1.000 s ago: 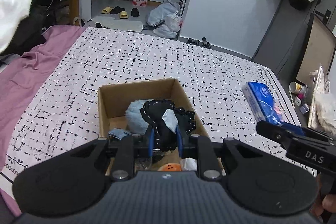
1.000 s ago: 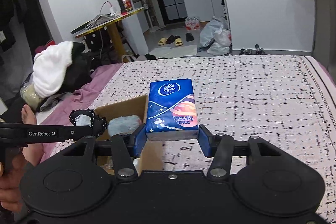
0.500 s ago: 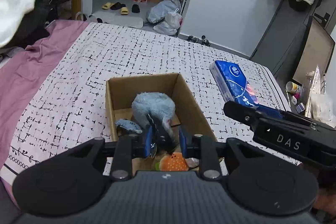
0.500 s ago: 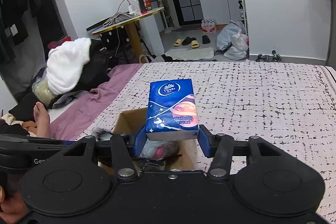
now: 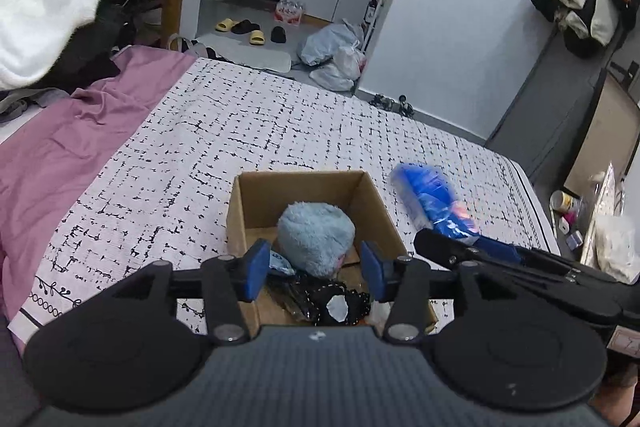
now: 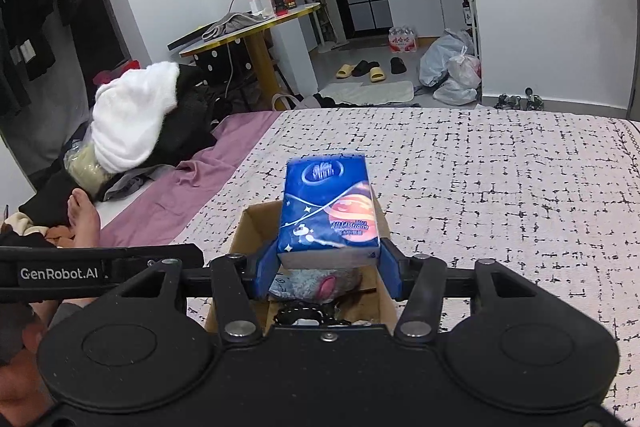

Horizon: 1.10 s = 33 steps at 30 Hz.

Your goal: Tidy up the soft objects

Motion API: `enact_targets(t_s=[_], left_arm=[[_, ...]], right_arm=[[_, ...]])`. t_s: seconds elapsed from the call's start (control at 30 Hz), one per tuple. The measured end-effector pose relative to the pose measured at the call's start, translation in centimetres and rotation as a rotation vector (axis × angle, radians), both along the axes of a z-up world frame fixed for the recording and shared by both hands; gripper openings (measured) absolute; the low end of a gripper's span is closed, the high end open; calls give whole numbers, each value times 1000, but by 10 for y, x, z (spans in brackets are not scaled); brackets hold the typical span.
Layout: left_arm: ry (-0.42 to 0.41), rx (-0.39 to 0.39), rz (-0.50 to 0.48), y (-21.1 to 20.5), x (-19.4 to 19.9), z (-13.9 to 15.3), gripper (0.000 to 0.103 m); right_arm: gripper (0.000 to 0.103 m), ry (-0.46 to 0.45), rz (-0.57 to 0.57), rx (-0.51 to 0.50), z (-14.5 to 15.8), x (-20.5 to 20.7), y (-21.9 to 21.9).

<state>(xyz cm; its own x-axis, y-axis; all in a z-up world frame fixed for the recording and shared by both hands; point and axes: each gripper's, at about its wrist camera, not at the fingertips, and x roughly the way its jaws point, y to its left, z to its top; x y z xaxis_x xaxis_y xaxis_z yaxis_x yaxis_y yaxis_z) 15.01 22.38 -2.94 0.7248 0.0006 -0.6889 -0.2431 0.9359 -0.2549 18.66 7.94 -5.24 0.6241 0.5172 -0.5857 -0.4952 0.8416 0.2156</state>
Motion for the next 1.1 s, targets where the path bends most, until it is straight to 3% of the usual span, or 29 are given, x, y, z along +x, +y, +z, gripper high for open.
enact_targets(t_s=[0.03,0.1,0.2,0.37,0.57,0.73,0.9,1.1], left_arm=[[-2,-2,3,1,0,0,50],[-4,-2,7,0,1,1,56],[-7,9,11,-2,2,1,70],[-11,36,-13,-12,5,3,80],[18,77,-65,-33,9,5,82],[20,60,-93,-51,5,15,88],[29,113,-121,-76,-1,29,90],[30,129,-179,-106,-9,47,96]], right_arm=[[61,4,4,-7,0,1,2],[80,14,-11,-20,0,1,2],[81,7,-27,-20,2,-3,-4],[81,9,-46,-33,6,-8,-23],[82,13,-75,-22,17,-14,-52],[93,10,-111,-24,28,-21,-82],[103,25,-151,24,38,-28,-112],[103,43,-184,61,49,-37,-137]])
